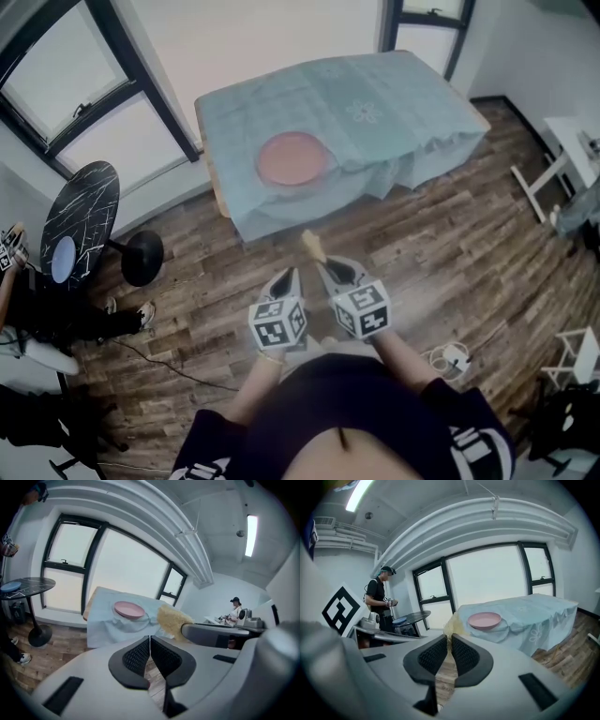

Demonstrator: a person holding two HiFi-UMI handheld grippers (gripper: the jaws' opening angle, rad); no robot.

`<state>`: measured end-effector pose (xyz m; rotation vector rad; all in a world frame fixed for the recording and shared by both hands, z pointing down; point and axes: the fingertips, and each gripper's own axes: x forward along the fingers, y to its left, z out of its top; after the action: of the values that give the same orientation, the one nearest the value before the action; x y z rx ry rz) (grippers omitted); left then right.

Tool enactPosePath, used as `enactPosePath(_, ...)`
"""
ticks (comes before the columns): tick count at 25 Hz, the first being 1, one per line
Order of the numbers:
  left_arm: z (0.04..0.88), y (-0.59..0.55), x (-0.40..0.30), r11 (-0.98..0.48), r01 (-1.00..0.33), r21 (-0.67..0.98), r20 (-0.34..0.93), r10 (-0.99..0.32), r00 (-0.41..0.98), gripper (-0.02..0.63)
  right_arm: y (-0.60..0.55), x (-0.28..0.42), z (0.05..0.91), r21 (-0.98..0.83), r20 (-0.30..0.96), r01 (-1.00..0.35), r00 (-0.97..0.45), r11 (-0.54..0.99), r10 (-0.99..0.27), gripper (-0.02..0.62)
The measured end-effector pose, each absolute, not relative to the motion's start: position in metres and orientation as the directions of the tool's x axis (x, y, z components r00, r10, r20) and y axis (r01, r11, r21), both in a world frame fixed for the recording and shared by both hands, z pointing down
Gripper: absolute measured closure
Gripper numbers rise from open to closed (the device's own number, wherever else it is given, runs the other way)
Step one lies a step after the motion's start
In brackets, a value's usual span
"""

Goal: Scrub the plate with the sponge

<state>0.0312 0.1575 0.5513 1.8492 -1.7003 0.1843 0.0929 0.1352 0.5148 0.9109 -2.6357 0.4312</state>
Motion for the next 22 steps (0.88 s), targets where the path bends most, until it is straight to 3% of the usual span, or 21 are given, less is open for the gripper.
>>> enactPosePath(22, 0.558, 0.129, 0.026, 0.039, -0.944, 0.327, 0.514, -0.846, 0.143, 0.591, 0.102, 0.101, 0.523, -0.219, 0.396, -0.649, -0.742, 0.729, -0.541, 0.557)
